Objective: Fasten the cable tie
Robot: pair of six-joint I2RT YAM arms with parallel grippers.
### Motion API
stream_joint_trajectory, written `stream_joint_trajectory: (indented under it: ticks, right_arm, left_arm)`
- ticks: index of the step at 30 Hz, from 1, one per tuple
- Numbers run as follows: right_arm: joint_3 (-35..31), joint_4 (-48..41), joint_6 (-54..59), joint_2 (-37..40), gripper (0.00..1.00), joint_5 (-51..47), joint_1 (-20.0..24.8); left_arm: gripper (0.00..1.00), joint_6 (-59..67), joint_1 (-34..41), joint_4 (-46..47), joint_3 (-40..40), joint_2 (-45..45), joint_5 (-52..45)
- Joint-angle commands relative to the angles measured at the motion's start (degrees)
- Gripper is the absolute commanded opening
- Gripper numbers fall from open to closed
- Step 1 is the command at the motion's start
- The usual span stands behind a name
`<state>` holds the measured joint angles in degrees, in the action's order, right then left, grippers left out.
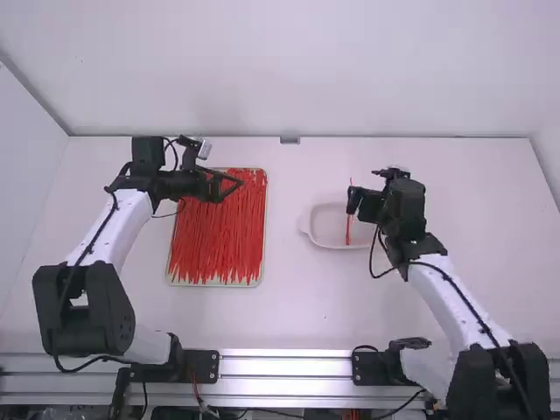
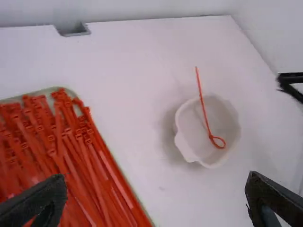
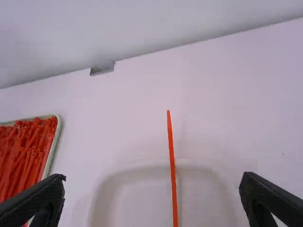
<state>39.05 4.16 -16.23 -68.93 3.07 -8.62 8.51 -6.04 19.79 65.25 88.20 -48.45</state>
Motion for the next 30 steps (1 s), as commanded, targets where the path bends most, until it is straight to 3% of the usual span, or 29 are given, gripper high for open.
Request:
stream_joint_trajectory:
  ticks: [1, 12, 27, 30]
  right_arm:
    - [1.40, -2.19, 2.40, 3.78, 0.98, -0.61, 0.02]
    - [1.38, -12.59, 4.81, 12.90, 0.98, -0.57, 0.04]
    - [1.38, -15.34, 2.60, 11.61, 0.98, -0.15, 0.00]
    - [-0.33, -13.64, 4.31, 13.31, 0.95, -1.86, 1.71]
  left_arm:
    - [0.99, -0.20, -0.39, 0.72, 1.81, -4.42, 6.88]
    - [0.99, -10.34, -0.35, 10.51, 1.81, -15.82, 27.85]
    - [0.99, -10.64, -0.09, 14.47, 1.75, -17.44, 28.41]
    - [0.96, -8.97, 1.59, 12.79, 0.07, -19.12, 30.09]
